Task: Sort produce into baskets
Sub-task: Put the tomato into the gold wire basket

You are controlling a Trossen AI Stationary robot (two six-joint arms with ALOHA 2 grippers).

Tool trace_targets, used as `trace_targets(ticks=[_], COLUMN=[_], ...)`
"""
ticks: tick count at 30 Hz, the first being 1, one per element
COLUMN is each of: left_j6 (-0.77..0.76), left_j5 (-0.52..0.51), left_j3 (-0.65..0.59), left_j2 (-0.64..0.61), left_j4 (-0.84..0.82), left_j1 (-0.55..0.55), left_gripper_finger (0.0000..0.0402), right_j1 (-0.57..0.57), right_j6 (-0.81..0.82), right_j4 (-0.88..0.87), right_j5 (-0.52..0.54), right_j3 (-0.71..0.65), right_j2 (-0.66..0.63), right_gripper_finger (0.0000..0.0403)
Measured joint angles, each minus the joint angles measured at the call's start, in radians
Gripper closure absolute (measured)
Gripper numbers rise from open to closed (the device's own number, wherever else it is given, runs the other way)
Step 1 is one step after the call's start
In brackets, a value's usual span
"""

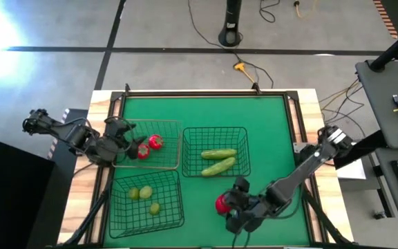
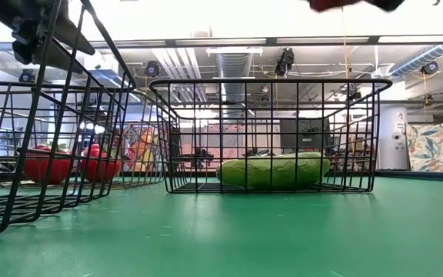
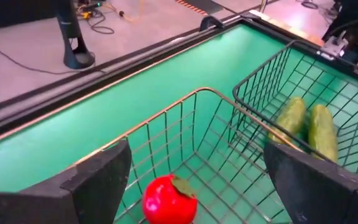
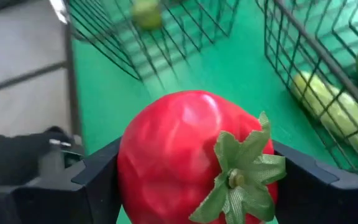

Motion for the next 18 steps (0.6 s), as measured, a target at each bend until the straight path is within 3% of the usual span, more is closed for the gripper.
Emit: trace_targets(ticks=[9,18], left_j6=[-0.026,-0.030], left_j5=[0.002,0.101], left_j3=[-0.001,-0.002], left_j2=[0.037,0.075], left_j4=[0.026,0.089], left_j1=[0.000,-0.001], left_gripper_finger=[0.0054,0.0054], right_j1=[0.030,0.024], right_j6=[0.067,0.075], right_j4=[-0.014,-0.037], right_j5=[-0.031,-0.031], right_j3=[0.000,0.000], right_j2=[0.117,0.191], right_gripper_finger=[0.0104,0.0103])
